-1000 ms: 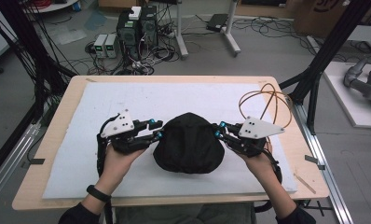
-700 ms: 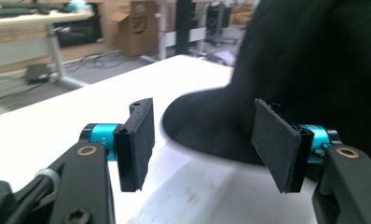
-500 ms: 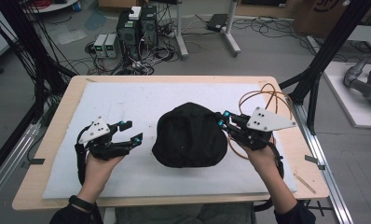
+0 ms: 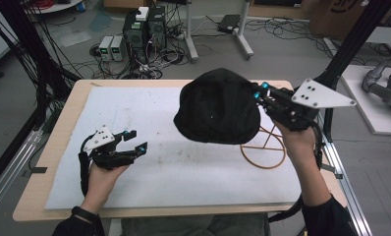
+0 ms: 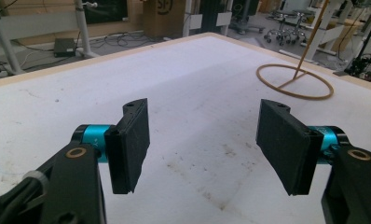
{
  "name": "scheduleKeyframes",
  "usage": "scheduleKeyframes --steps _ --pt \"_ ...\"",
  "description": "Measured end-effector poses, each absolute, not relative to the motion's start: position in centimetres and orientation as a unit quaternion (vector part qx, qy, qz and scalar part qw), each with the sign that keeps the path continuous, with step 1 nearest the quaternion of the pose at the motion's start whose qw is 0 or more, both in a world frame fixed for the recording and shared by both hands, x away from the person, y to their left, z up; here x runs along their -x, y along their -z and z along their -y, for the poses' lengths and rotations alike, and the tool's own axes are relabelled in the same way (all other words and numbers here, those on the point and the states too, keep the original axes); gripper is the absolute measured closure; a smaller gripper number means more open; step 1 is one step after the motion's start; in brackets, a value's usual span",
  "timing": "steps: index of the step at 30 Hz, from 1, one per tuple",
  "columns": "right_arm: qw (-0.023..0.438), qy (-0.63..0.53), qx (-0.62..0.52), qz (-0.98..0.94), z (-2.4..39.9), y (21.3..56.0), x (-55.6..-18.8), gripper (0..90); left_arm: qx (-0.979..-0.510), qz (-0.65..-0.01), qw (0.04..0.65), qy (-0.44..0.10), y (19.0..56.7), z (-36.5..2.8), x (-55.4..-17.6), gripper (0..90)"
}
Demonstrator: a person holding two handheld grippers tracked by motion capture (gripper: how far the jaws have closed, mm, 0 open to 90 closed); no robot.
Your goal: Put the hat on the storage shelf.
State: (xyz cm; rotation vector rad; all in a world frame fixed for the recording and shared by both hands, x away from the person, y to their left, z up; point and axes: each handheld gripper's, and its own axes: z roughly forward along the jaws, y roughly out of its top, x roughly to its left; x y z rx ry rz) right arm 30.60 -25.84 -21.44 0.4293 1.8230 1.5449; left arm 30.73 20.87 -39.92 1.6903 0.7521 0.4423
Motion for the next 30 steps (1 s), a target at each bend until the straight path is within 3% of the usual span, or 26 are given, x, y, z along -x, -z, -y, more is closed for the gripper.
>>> scheduleKeyframes --steps 15,30 --pt "0.449 -0.552 -0.212 -0.670 32.5 18.8 -30.8 89.0 -0.719 -0.327 0.586 -0.182 40.0 -20.9 -31.0 34.9" --pt "0.460 -0.524 -0.275 -0.662 38.4 22.0 -32.1 88.9 -0.721 -0.325 0.586 -0.175 40.3 -20.6 -31.3 34.8"
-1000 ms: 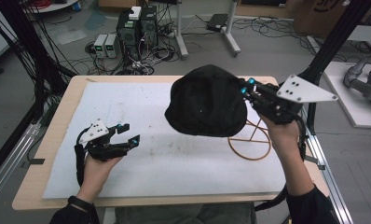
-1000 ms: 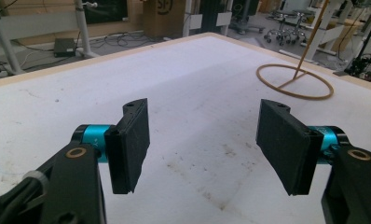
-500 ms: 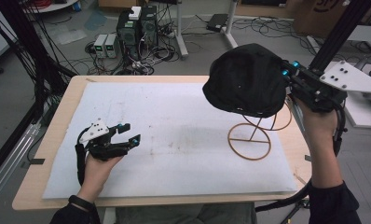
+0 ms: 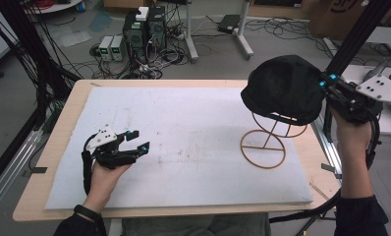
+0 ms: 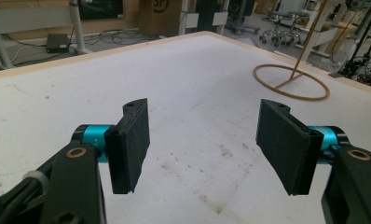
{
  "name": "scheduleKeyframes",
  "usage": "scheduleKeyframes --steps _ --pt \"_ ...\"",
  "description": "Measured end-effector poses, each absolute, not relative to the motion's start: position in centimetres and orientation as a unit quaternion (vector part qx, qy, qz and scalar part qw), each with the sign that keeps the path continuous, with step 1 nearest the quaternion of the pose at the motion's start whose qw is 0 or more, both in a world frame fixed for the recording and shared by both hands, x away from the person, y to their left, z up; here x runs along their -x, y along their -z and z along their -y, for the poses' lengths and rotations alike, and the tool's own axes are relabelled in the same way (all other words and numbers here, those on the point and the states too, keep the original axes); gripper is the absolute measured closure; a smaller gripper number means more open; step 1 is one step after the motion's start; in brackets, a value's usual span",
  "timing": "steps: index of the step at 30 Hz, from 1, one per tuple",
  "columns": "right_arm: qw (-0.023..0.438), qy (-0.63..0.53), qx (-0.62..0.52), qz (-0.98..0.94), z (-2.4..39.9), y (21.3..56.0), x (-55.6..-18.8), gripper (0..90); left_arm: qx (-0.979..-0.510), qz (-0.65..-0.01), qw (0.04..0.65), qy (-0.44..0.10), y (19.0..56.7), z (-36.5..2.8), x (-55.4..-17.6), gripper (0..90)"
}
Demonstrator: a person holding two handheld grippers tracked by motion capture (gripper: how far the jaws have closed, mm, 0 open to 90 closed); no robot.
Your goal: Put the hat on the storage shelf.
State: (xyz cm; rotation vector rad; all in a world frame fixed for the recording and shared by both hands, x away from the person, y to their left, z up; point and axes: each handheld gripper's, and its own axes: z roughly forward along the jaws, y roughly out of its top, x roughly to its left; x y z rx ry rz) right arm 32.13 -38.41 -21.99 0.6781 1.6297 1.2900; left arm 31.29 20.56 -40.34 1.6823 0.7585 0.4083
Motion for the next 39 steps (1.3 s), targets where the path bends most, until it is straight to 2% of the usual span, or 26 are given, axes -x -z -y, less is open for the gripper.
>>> scheduleKeyframes --steps 12,14,16,22,26,32,39 --pt "0.439 -0.512 -0.300 -0.675 40.0 25.2 -32.7 87.6 -0.723 -0.325 0.585 -0.174 40.5 -20.5 -31.4 34.8" --pt "0.434 -0.512 -0.300 -0.679 40.2 25.7 -32.7 84.1 -0.723 -0.325 0.585 -0.173 40.5 -20.4 -31.4 34.8" --pt "0.430 -0.512 -0.305 -0.678 40.4 26.0 -32.6 76.8 -0.723 -0.325 0.585 -0.173 40.5 -20.5 -31.4 34.8" --pt "0.428 -0.533 -0.306 -0.663 40.8 25.9 -32.0 69.5 -0.723 -0.325 0.585 -0.171 40.5 -20.4 -31.4 34.9" --pt "0.423 -0.548 -0.305 -0.654 40.5 25.6 -31.4 60.8 -0.723 -0.325 0.585 -0.171 40.6 -20.3 -31.5 34.8" --pt "0.379 -0.590 -0.288 -0.652 38.3 25.0 -30.4 51.1 -0.724 -0.325 0.584 -0.168 40.6 -20.1 -31.6 34.6" --pt "0.329 -0.613 -0.261 -0.669 33.7 24.6 -29.0 41.8 -0.724 -0.326 0.585 -0.167 40.7 -20.0 -31.6 33.4"
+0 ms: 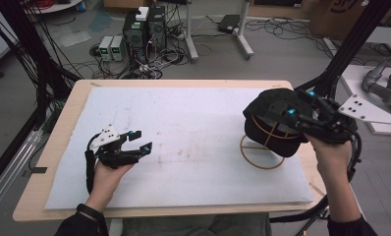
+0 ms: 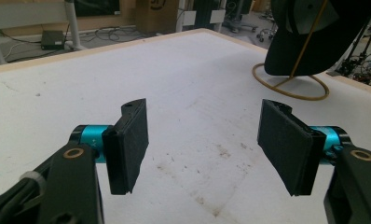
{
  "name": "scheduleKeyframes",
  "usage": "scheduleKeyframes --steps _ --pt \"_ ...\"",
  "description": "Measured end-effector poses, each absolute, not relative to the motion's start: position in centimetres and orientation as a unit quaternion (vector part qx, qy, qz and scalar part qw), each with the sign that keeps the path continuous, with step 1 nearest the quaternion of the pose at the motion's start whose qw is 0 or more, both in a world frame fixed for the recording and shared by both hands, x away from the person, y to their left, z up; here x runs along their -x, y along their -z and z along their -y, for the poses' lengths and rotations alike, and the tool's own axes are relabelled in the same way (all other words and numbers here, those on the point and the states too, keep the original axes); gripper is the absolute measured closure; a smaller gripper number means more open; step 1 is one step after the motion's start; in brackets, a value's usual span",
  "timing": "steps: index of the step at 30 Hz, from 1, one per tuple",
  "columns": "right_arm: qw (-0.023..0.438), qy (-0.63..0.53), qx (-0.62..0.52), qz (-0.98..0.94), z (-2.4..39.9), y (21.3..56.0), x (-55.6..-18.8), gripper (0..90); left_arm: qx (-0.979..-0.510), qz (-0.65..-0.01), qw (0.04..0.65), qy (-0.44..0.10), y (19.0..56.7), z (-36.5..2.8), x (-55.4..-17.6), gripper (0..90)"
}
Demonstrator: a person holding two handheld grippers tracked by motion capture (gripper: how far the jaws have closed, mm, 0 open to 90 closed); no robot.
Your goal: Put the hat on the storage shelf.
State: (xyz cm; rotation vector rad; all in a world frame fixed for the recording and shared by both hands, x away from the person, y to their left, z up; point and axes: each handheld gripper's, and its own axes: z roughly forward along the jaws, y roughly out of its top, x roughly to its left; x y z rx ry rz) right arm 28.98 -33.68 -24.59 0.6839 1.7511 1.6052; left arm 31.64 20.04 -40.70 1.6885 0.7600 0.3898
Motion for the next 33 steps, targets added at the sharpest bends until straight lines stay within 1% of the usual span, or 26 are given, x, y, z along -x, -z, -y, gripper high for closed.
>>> scheduleKeyframes --steps 5,6,7,11,13,25,33 --pt "0.290 -0.626 -0.253 -0.678 30.3 25.6 -28.0 36.0 -0.723 -0.325 0.585 -0.170 40.7 -20.0 -31.7 30.6" --pt "0.276 -0.626 -0.256 -0.683 29.4 26.0 -27.8 35.0 -0.724 -0.325 0.585 -0.168 40.8 -20.0 -31.7 30.3" --pt "0.277 -0.624 -0.248 -0.687 28.9 26.3 -27.8 34.6 -0.723 -0.324 0.585 -0.171 40.8 -20.0 -31.7 30.0" --pt "0.251 -0.620 -0.242 -0.703 26.5 27.9 -27.5 32.4 -0.726 -0.321 0.582 -0.177 40.8 -20.2 -31.6 29.2" --pt "0.246 -0.619 -0.239 -0.706 25.8 28.6 -27.5 31.2 -0.725 -0.321 0.583 -0.179 40.8 -20.3 -31.6 28.9" --pt "0.255 -0.604 -0.237 -0.717 22.6 34.4 -27.0 27.8 -0.741 -0.297 0.565 -0.208 41.4 -20.2 -31.2 27.6" --pt "0.260 -0.571 -0.235 -0.742 20.6 38.9 -27.4 27.3 -0.741 -0.301 0.560 -0.218 42.1 -20.5 -31.0 26.8"
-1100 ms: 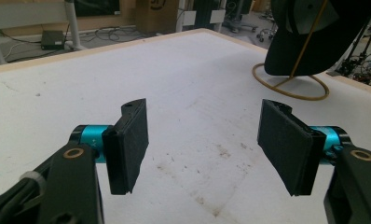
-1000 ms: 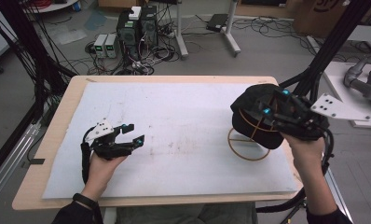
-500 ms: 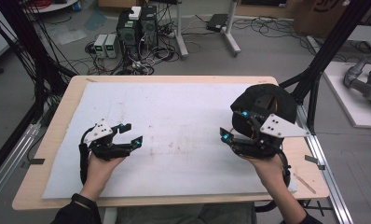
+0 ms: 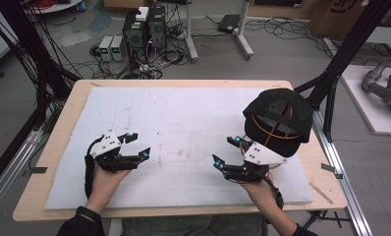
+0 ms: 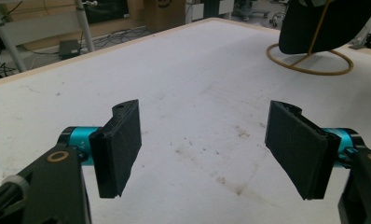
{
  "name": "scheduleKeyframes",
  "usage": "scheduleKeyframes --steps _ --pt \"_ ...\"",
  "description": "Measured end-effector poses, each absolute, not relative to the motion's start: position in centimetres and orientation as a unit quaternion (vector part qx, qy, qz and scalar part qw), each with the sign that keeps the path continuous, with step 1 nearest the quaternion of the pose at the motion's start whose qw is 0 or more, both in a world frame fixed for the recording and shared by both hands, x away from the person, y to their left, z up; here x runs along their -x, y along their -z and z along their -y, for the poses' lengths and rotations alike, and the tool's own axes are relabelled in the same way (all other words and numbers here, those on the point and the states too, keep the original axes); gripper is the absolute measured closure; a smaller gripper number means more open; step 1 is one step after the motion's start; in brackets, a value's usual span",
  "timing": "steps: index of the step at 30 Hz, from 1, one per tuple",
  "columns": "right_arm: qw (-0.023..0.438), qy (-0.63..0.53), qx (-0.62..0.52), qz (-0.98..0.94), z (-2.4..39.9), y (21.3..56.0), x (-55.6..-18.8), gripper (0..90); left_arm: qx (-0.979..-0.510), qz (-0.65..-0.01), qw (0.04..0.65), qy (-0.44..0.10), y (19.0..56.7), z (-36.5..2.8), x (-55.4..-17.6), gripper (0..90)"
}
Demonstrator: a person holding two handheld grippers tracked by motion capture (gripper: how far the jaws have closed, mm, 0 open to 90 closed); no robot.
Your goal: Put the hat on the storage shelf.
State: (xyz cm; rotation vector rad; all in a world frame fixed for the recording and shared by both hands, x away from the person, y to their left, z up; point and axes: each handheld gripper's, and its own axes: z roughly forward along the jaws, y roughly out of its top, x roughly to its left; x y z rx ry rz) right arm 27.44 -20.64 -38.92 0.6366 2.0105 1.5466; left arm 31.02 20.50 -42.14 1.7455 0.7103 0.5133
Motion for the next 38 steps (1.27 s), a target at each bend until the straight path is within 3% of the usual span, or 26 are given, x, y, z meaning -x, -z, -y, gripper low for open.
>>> scheduleKeyframes --steps 15,38 --pt "0.258 -0.527 -0.247 -0.772 19.1 42.0 -28.1 27.4 -0.744 -0.298 0.551 -0.233 42.5 -20.4 -30.6 25.7" --pt "0.249 -0.517 -0.276 -0.771 20.2 42.8 -28.9 26.3 -0.752 -0.300 0.540 -0.228 42.9 -20.0 -31.1 26.8"
